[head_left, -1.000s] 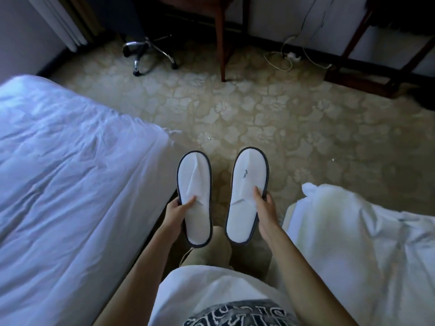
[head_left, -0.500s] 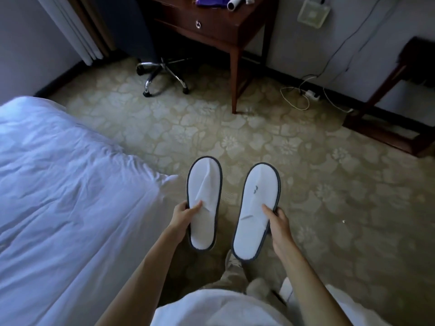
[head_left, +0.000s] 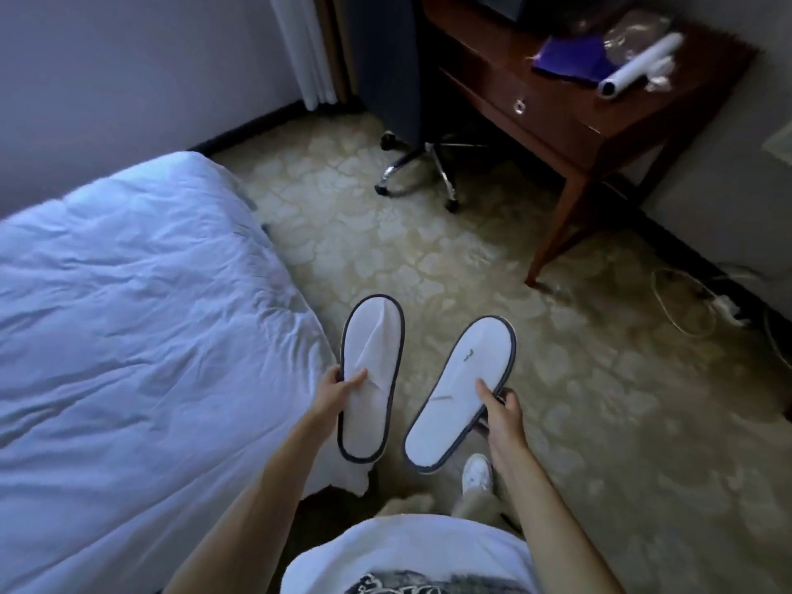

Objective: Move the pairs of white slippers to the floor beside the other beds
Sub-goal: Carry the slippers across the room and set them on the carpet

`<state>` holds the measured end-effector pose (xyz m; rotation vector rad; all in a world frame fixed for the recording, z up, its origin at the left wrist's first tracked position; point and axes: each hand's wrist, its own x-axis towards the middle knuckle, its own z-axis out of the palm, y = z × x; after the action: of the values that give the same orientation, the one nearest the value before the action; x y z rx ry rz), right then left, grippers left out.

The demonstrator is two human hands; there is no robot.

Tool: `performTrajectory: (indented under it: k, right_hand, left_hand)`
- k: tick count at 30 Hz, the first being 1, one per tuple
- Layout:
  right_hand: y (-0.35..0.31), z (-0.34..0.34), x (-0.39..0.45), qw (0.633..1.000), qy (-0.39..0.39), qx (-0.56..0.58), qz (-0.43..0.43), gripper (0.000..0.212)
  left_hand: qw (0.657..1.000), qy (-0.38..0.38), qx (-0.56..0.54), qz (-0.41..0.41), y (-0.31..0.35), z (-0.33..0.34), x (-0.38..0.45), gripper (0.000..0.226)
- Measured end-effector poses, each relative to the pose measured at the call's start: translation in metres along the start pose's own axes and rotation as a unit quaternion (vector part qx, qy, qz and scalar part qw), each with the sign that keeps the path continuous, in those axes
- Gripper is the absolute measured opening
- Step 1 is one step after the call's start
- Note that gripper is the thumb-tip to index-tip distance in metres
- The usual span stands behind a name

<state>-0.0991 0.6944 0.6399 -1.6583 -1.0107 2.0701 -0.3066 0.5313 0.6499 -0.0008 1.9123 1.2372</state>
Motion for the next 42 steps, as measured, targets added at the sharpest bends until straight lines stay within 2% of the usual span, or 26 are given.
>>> performTrajectory:
  k: [4, 8, 12, 14, 18, 20, 23, 27, 32, 37, 40, 42]
  right_hand:
    - [-0.066, 0.063, 0.055, 0.994, -0.076, -0.083, -0.006, 0.014]
    - [-0.105, 0.136, 0.105, 0.982, -0.116, -0.15, 0.007, 0.032]
    - [-0.122, 0.211, 0.153, 0.975, -0.143, -0.169, 0.029, 0.038]
    - [-0.125, 0.243, 0.179, 0.975, -0.13, -0.174, 0.037, 0.039]
    - [-0.129, 0.296, 0.233, 0.982, -0.053, -0.162, 0.082, 0.036]
    - [-0.13, 0.321, 0.255, 0.985, -0.01, -0.141, 0.102, 0.034]
    - [-0.132, 0.357, 0.287, 0.99, 0.039, -0.084, 0.109, 0.035]
    - [-0.109, 0.402, 0.336, 0.989, 0.059, -0.027, 0.132, 0.031]
    - [-0.016, 0.443, 0.444, 0.977, 0.082, 0.029, 0.195, 0.02]
    - [0.104, 0.459, 0.568, 0.959, 0.094, 0.07, 0.256, 0.019]
    - [0.143, 0.468, 0.625, 0.96, 0.108, 0.061, 0.252, 0.019]
    - [0.176, 0.474, 0.662, 0.963, 0.097, 0.049, 0.248, 0.026]
  left_hand:
    - [0.998, 0.045, -0.03, 0.029, 0.051, -0.018, 0.043, 0.034]
    - [0.996, 0.078, -0.024, 0.033, 0.095, -0.059, 0.09, 0.028]
    - [0.995, 0.1, -0.022, 0.018, 0.129, -0.109, 0.169, 0.02]
    - [0.995, 0.099, -0.026, 0.003, 0.145, -0.133, 0.219, 0.018]
    - [0.995, 0.09, 0.008, -0.041, 0.181, -0.17, 0.326, 0.039]
    - [0.995, 0.066, 0.045, -0.054, 0.2, -0.184, 0.374, 0.038]
    - [0.991, 0.029, 0.121, -0.043, 0.231, -0.192, 0.442, 0.032]
    - [0.974, -0.014, 0.224, -0.012, 0.251, -0.185, 0.536, 0.043]
    - [0.952, -0.06, 0.3, 0.025, 0.21, -0.157, 0.676, 0.041]
    - [0.92, -0.086, 0.379, 0.052, 0.102, -0.121, 0.803, 0.046]
    - [0.915, -0.086, 0.389, 0.061, 0.05, -0.107, 0.858, 0.044]
    - [0.907, -0.096, 0.406, 0.06, 0.003, -0.103, 0.895, 0.043]
